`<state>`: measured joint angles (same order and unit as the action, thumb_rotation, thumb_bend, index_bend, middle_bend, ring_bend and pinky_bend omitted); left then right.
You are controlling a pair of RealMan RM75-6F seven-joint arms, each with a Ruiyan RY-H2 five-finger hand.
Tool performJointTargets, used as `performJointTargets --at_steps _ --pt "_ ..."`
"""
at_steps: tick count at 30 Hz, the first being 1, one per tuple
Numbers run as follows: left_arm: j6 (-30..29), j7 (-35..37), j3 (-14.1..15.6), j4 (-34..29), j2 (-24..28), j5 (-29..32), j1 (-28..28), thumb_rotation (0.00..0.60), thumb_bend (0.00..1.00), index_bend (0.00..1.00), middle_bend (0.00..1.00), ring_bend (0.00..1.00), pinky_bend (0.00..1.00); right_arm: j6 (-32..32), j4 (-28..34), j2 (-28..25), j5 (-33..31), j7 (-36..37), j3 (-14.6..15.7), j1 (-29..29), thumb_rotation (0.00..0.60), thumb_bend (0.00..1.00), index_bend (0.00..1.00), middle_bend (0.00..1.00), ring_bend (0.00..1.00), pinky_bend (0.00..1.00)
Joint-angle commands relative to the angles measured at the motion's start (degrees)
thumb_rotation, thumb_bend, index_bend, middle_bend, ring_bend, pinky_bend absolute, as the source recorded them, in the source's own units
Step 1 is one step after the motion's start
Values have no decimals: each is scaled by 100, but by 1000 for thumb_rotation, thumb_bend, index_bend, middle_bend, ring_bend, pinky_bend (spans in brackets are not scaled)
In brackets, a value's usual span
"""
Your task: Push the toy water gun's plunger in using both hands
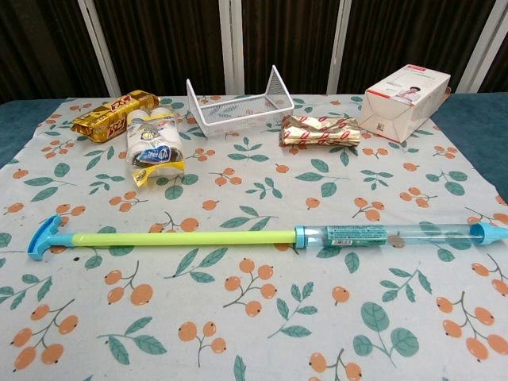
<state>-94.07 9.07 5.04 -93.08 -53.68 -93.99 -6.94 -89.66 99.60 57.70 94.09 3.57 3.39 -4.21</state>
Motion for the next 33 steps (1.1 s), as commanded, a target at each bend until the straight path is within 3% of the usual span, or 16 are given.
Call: performJointTargets --at_steps 1,21,27,33 --pt "3 3 2 0 1 -5 3 600 162 58 0 0 59 -4 -3 -1 0 2 0 -2 600 373 0 0 0 0" --pt "121 -160 33 -103 43 -1 43 600 162 58 0 0 59 43 -21 -40 4 142 25 9 600 374 0 0 0 0" --pt "567 -156 -13 -641 336 144 306 600 162 86 0 0 63 75 -42 -46 82 121 49 38 600 373 0 0 0 0" --pt "986 -861 -335 -1239 360 236 792 600 162 165 45 0 85 116 -14 -26 66 70 43 60 600 373 0 0 0 0"
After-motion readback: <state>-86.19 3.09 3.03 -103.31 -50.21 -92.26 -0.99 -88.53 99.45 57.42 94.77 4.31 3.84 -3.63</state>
